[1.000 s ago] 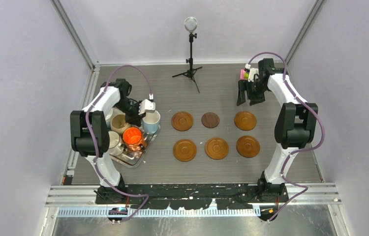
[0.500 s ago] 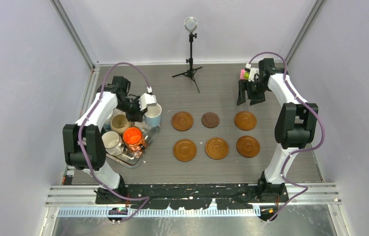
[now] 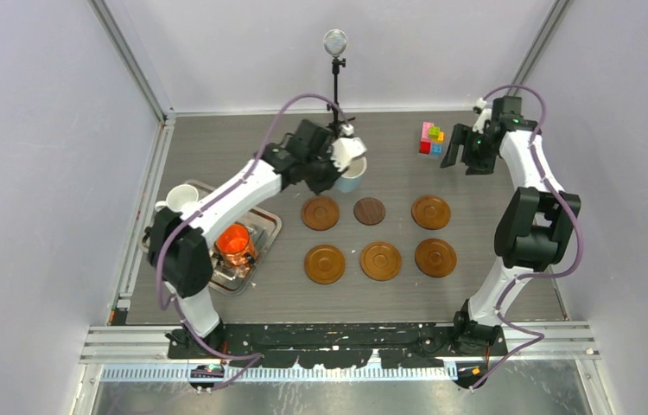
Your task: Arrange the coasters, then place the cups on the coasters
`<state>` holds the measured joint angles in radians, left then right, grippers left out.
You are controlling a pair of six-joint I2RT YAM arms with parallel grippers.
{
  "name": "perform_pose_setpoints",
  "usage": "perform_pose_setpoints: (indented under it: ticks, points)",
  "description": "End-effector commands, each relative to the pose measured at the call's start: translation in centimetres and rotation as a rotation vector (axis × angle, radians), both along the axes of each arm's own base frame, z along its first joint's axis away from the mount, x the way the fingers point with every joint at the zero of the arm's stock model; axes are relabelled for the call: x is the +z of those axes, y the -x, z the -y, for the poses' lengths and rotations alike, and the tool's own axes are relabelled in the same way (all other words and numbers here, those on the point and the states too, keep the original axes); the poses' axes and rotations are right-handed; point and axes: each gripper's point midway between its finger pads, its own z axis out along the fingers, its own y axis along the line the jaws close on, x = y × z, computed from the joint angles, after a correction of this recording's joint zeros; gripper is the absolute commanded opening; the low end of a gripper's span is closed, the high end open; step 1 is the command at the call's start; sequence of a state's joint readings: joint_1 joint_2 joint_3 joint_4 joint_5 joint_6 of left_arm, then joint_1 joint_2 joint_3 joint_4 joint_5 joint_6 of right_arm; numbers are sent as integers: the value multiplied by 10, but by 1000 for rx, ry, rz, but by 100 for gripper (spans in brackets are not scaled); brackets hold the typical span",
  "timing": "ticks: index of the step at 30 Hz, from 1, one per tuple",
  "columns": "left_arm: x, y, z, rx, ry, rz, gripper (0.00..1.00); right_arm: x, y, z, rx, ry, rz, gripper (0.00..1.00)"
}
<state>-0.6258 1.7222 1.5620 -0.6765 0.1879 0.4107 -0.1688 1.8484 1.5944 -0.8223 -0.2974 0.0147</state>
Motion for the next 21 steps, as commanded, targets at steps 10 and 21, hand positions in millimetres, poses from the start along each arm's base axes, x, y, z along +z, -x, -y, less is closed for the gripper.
perform_pose_setpoints:
  ticks: [10,21]
  points:
    - [24,-6,211,136,248,133,0,29,16,86,-339,-40,79,79]
    - [4,-1,273,151,348,87,0,31,19,98,-341,-34,104,79]
